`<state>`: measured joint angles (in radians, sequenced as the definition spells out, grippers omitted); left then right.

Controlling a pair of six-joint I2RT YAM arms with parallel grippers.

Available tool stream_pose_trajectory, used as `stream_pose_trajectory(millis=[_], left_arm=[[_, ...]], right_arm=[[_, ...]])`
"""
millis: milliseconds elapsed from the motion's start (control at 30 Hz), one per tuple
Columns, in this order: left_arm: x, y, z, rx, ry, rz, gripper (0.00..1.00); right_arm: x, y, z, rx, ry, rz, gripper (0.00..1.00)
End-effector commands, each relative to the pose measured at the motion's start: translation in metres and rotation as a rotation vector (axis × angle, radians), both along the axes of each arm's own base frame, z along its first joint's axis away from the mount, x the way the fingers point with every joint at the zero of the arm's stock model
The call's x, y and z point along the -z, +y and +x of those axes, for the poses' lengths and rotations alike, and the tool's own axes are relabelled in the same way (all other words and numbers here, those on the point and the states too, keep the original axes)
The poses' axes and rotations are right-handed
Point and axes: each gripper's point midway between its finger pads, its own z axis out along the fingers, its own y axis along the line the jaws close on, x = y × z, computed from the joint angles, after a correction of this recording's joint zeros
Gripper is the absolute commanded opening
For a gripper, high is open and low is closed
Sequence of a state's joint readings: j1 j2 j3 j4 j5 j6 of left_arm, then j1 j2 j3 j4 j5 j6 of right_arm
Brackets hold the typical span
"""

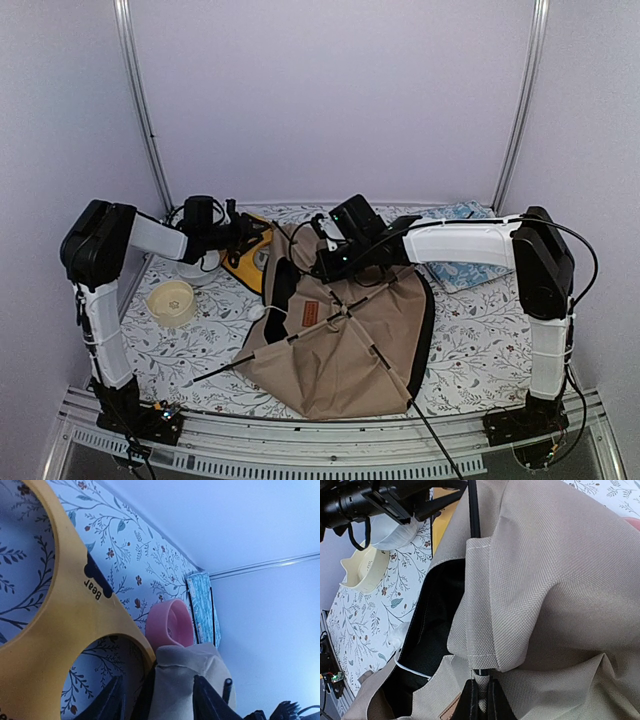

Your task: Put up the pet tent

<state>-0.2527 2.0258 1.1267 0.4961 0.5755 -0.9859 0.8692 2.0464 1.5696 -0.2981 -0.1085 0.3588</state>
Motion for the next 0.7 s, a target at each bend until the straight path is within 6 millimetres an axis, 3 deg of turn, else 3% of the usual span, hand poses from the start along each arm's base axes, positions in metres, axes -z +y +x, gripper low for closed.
stream_pose_trajectory(millis=[0,100,500,667], left_arm=[[0.006,-0.016,-0.002,0.047,0.003,-0.029,0.46],[0.011,-0.016,-0.007,0.047,-0.006,0.0,0.46],[-0.001,-0.029,-0.016,0.123,-0.054,-0.057,0.45],[-0.002,-0.042,-0.017,0.178,-0.067,-0.059,0.49]], right_arm=[[-0.021,-0.003,0.005,0.039,-0.014,0.055,0.0],[-0.021,-0.003,0.005,0.046,-0.007,0.06,0.0],[-0.019,-0.007,0.009,0.066,0.008,0.068,0.0],[-0.016,-0.008,0.01,0.069,0.017,0.068,0.0]])
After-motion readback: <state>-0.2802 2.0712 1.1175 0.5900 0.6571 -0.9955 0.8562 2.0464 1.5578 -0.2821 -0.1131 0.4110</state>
